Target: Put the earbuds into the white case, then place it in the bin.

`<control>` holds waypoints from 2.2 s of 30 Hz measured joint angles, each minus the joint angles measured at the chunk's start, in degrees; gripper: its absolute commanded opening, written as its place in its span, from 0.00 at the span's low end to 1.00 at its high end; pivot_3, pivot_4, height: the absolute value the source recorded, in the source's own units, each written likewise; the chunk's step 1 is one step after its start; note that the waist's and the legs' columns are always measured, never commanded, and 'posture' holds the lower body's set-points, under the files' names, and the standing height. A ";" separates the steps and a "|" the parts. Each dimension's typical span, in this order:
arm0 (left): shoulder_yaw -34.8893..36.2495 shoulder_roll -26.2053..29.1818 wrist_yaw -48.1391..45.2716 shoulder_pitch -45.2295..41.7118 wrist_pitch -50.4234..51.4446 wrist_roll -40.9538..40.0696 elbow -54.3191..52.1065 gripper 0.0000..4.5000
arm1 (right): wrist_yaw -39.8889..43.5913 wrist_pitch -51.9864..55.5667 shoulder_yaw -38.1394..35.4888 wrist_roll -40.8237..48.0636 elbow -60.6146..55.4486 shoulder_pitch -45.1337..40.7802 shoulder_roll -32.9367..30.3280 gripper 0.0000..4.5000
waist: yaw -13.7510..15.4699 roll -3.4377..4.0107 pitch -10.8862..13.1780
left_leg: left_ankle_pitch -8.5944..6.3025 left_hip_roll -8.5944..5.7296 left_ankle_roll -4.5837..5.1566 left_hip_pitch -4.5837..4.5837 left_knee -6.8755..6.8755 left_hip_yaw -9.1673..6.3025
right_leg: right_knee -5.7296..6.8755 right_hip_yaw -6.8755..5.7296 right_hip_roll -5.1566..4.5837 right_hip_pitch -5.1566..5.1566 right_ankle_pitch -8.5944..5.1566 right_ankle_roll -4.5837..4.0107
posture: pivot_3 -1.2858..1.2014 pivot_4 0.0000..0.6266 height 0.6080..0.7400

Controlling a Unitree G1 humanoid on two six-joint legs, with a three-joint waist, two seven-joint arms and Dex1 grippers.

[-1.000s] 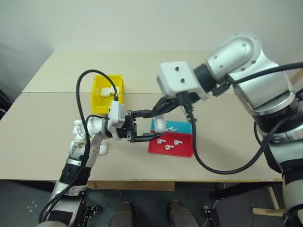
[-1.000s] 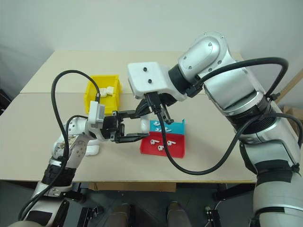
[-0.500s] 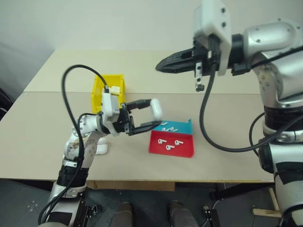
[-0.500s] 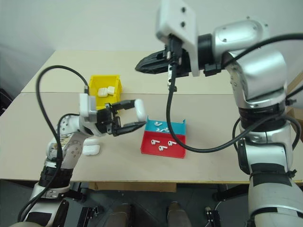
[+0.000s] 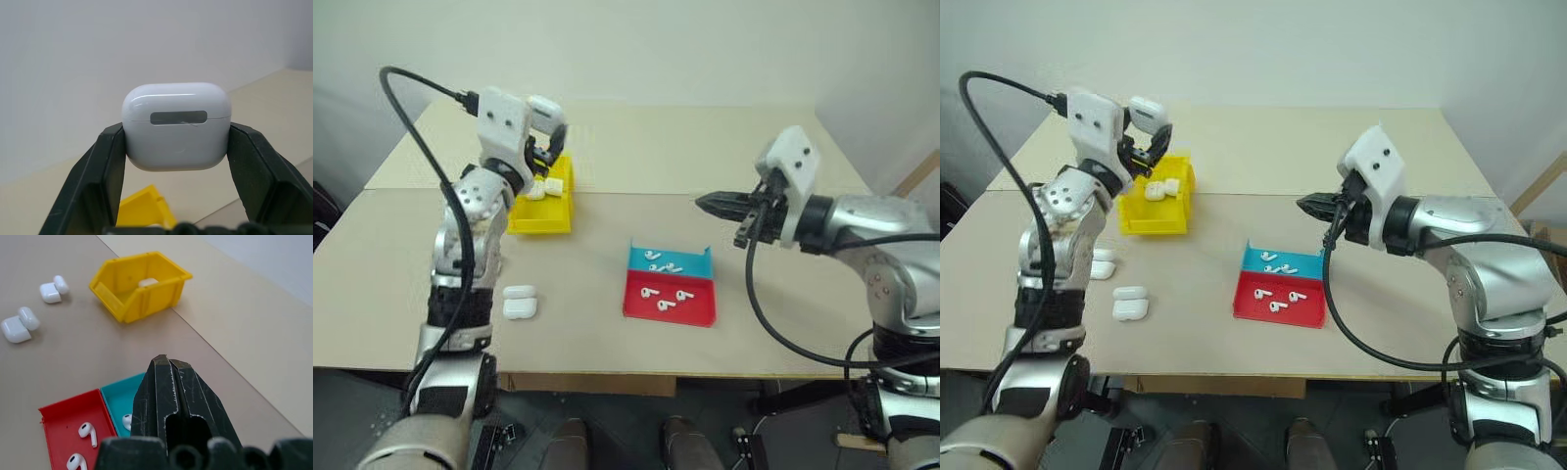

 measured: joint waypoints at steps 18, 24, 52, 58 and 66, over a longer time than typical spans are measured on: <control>-1.11 -1.46 2.44 -6.50 9.44 2.89 22.56 0.84 | -6.36 3.03 -1.10 2.14 -0.50 3.09 -1.28 0.00 | -0.17 -0.06 0.03 | 0.00 -0.02 -0.01 -0.12 -0.01 -0.03 | 0.00 -0.05 -0.02 -0.05 -0.01 0.01 | 0.52 0.24 1.00; -2.25 -1.53 2.52 -7.00 8.56 4.01 23.39 1.00 | -7.12 3.05 -0.24 2.18 -0.60 3.15 -1.68 0.00 | -0.14 -0.06 0.04 | 0.00 -0.03 -0.01 -0.13 0.00 -0.04 | -0.02 -0.05 -0.02 -0.05 -0.01 0.01 | 0.52 0.24 1.00; 2.08 16.07 -34.72 31.47 14.16 -22.41 -29.99 1.00 | 19.44 -34.55 -13.88 0.78 -7.70 35.86 -17.96 0.00 | -0.78 -0.08 0.05 | 0.00 0.15 -0.01 0.30 -0.02 0.11 | 0.04 0.06 0.08 0.22 -0.03 0.04 | 0.52 0.24 1.00; 10.24 23.92 -44.33 44.58 10.66 -26.07 -32.97 1.00 | 24.18 -39.83 -19.72 -0.86 -4.94 43.54 -19.06 0.00 | -0.27 -0.11 0.06 | -0.01 0.13 -0.02 0.61 -0.04 0.14 | -0.30 0.03 0.03 0.71 -0.06 0.05 | 0.52 0.24 1.00; 12.43 24.18 -45.87 47.70 7.74 -27.39 -34.50 1.00 | 22.35 -40.60 -19.94 -1.92 -7.28 46.69 -19.03 0.00 | -0.03 -0.16 0.08 | -0.02 0.14 -0.03 0.59 -0.06 0.14 | -0.35 0.02 0.02 0.73 -0.07 0.07 | 0.52 0.24 1.00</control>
